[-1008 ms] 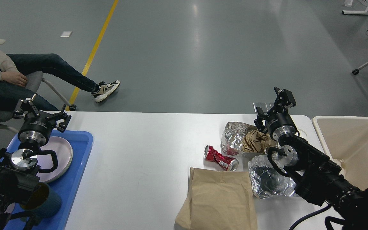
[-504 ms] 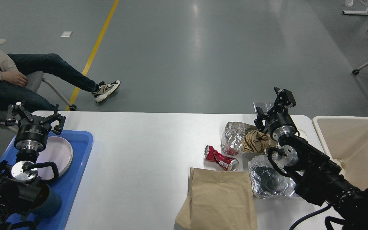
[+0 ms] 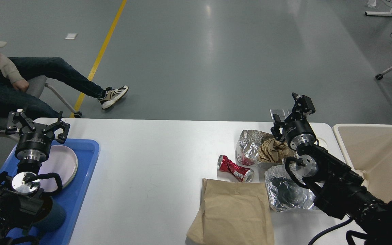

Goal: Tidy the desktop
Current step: 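Raise the right gripper from the bin and move it over the crumpled paper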

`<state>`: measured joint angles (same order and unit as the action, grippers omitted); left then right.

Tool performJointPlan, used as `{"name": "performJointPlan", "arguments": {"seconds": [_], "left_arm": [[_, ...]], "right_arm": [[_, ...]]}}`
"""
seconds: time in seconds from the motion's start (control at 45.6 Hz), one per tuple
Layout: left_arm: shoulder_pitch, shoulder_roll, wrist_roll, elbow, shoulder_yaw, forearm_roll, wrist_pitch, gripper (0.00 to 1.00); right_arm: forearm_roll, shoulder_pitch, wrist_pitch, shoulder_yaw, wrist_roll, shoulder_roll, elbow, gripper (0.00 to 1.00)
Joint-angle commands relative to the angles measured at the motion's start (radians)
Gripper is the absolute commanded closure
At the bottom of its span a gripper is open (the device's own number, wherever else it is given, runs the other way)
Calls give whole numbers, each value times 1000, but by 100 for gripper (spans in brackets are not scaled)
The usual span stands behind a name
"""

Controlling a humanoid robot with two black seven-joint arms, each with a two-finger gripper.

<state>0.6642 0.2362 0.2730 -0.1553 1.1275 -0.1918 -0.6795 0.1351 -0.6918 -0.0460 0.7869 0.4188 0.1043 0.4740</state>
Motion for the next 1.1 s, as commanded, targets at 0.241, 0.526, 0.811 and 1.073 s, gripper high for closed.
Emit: {"name": "performJointPlan", "arguments": {"seconds": [0.241,0.526,0.811,1.073], "left_arm": [[0,0,0,0,0,0,0,4],[0,0,0,-1,0,0,0,4],[0,0,0,0,0,0,0,4],[0,0,0,-1,0,0,0,4]], "right_arm": [[0,-81,5,-2,-9,11,-2,0],[-3,-124,3,11,-9,143,-3,0],[-3,-140,0,8,-2,193,0,0],[-3,-121,0,11,-2,262,-3,0]]}}
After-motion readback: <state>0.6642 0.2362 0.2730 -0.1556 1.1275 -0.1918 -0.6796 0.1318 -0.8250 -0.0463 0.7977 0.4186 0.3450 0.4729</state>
